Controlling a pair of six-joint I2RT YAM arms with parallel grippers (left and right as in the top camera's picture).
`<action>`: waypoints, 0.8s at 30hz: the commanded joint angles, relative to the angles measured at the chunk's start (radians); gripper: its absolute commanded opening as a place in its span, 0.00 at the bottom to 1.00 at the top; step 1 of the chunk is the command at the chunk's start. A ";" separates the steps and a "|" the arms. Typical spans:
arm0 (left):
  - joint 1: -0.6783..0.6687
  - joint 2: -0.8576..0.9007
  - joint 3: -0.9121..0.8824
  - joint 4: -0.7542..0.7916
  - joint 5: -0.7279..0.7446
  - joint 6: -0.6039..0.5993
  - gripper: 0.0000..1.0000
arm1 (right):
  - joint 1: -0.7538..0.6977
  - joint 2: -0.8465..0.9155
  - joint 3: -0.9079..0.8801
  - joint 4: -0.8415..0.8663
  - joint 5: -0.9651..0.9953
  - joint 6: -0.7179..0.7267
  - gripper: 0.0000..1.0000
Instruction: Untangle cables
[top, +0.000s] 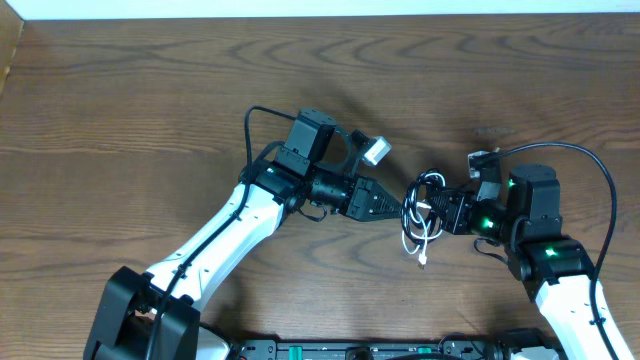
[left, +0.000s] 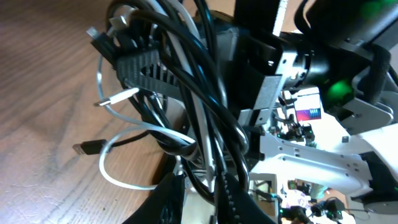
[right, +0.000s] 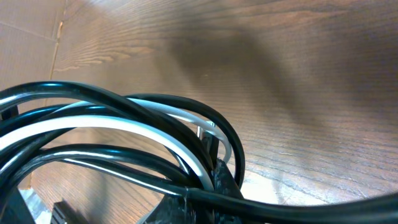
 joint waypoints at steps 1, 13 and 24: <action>-0.005 -0.012 0.010 0.004 0.064 -0.001 0.22 | -0.002 -0.003 0.021 0.002 -0.008 0.011 0.01; -0.050 -0.012 0.010 0.111 0.086 -0.001 0.25 | -0.002 -0.003 0.021 0.002 -0.027 0.011 0.01; -0.063 -0.012 0.010 0.120 0.050 -0.001 0.36 | -0.002 -0.003 0.021 0.002 -0.027 0.011 0.01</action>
